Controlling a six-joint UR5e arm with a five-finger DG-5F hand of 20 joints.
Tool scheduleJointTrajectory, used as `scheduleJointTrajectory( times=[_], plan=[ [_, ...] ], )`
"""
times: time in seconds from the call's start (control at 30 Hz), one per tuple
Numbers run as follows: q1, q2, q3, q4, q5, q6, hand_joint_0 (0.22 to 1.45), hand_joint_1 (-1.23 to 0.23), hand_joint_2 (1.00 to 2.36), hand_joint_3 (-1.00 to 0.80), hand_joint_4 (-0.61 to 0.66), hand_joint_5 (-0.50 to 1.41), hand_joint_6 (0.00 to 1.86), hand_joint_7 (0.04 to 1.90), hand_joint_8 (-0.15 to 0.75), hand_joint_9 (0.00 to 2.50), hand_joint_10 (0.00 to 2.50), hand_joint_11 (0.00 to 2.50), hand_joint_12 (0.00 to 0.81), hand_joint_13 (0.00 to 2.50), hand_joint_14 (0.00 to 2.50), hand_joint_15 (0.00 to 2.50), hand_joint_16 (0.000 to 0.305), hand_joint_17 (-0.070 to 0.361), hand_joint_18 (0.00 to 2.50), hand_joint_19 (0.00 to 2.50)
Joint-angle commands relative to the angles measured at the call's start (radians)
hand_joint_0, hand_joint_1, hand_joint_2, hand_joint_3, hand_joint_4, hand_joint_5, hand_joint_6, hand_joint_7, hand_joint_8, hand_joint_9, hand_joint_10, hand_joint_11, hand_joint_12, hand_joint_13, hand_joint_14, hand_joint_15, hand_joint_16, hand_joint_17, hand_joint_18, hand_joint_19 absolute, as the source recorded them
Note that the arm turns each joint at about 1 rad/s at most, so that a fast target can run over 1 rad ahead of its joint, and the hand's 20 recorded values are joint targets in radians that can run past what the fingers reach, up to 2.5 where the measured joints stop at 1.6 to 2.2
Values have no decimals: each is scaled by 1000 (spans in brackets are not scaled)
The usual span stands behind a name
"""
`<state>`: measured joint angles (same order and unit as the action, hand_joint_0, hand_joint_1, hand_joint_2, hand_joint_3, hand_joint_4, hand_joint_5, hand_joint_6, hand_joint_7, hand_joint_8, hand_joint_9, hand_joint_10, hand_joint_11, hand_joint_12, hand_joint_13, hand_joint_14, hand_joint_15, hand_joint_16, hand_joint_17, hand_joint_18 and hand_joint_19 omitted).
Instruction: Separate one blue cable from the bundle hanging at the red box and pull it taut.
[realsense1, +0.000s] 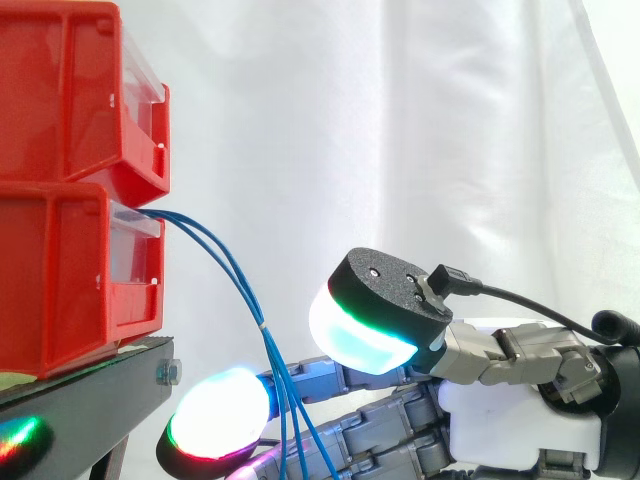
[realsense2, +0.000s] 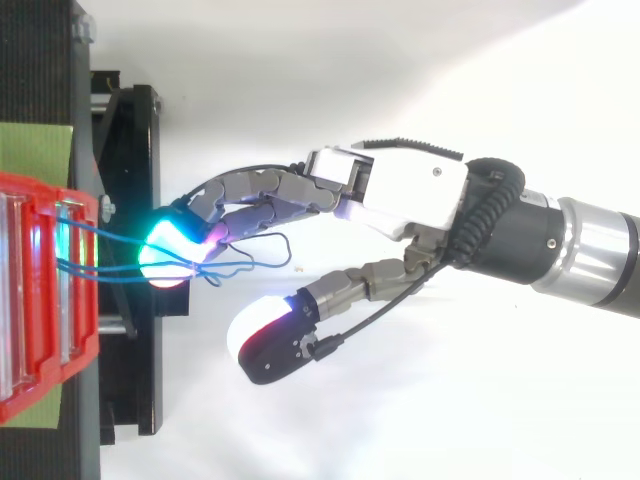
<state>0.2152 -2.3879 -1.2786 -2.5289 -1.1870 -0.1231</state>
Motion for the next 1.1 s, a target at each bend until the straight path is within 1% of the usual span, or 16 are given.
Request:
scheduleJointTrajectory(
  times=[0.0, 0.2, 0.27, 0.37, 0.43, 0.5, 0.6, 0.7, 0.9, 1.07],
  plan=[
    [-5, 0, 1, 2, -8, 0, 542, -663, 1000, -500, 317, -182, 502, 787, 358, 580, 9, 321, 332, 576, 8, 214, 34, 77, 303, 91],
    [-7, 0, -1, 2, -26, 2, 569, -643, 1001, -480, 335, -167, 503, 828, 356, 626, 10, 343, 327, 622, 8, 228, 32, 73, 348, 104],
    [-7, 1, 1, 4, -37, 2, 572, -644, 1002, -474, 336, -164, 503, 839, 357, 630, 10, 341, 329, 637, 9, 241, 32, 72, 358, 103],
    [-7, 3, 1, 2, -62, 3, 576, -651, 1002, -472, 341, -162, 503, 846, 355, 631, 9, 339, 328, 644, 9, 243, 32, 72, 361, 110],
    [-7, 9, 1, -1, -88, 5, 579, -663, 1003, -466, 349, -159, 503, 858, 356, 632, 10, 343, 329, 648, 9, 248, 32, 72, 365, 112],
    [-7, 10, 1, -1, -95, 5, 582, -678, 1002, -467, 348, -158, 503, 869, 356, 633, 12, 345, 329, 651, 9, 248, 32, 72, 368, 110],
    [-5, 10, 1, 2, -95, 5, 584, -721, 1003, -468, 349, -156, 503, 884, 354, 633, 12, 350, 332, 651, 9, 248, 32, 72, 370, 107],
    [-5, 12, 1, 1, -95, 7, 589, -732, 1002, -472, 347, -155, 503, 898, 351, 633, 10, 352, 333, 656, 9, 246, 32, 71, 373, 108],
    [-7, 36, 1, -2, -98, 5, 591, -734, 1002, -465, 350, -151, 503, 909, 347, 646, 10, 354, 331, 667, 9, 255, 32, 71, 379, 113],
    [-16, 36, 1, -4, -115, 7, 589, -723, 1002, -466, 347, -151, 503, 904, 347, 649, 10, 359, 331, 673, 10, 270, 32, 71, 384, 117]
  ],
)
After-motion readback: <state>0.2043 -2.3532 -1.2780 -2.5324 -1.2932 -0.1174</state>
